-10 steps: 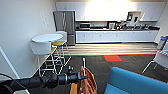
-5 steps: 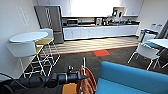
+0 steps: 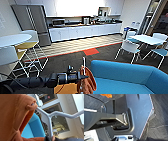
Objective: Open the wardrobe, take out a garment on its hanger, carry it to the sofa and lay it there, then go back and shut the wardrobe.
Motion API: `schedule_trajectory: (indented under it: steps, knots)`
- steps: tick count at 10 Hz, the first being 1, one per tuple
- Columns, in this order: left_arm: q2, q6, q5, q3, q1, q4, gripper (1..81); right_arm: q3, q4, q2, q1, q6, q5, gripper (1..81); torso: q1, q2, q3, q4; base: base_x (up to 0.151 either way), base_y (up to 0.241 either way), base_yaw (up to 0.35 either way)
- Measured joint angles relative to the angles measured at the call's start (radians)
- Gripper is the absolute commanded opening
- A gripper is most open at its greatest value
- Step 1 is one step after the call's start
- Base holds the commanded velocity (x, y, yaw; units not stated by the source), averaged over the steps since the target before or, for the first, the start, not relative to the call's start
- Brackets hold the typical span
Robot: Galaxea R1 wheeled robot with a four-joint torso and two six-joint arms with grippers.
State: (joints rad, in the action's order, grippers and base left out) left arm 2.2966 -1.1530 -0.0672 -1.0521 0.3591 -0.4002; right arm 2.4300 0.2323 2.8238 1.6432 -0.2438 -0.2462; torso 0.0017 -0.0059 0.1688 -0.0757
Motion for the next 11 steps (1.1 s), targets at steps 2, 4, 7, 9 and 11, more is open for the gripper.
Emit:
schedule_trajectory:
  steps: [2, 4, 7, 9, 11]
  knots:
    - [-0.001, 0.0, 0.0, 0.0, 0.0, 0.0, 1.0, 0.0, 0.0, 0.0, 0.0, 0.0, 0.0, 81.1, 0.0, 0.0, 0.0, 0.0, 0.0, 0.0, -0.34]
    - [-0.014, 0.0, 0.002, 0.004, 0.0, -0.001, 1.0, 0.0, 0.0, 0.0, 0.0, 0.0, 0.0, 81.1, 0.0, 0.0, 0.0, 0.0, 0.0, 0.0, -0.34]
    - [-0.036, -0.001, 0.008, 0.017, -0.007, -0.004, 1.0, 0.0, 0.0, 0.002, 0.0, 0.0, 0.0, 81.1, 0.0, 0.0, 0.0, 0.0, 0.0, 0.0, -0.341]
    - [-0.037, -0.029, 0.009, 0.036, -0.07, -0.004, 1.0, 0.0, 0.0, 0.002, 0.0, 0.0, 0.0, 81.1, 0.0, 0.0, 0.0, 0.0, 0.0, 0.0, -0.341]
    - [-0.039, -0.064, 0.048, 0.054, -0.135, -0.004, 1.0, 0.0, 0.0, 0.003, 0.0, 0.0, 0.0, 81.1, 0.0, 0.0, 0.0, 0.0, 0.0, 0.0, -0.341]
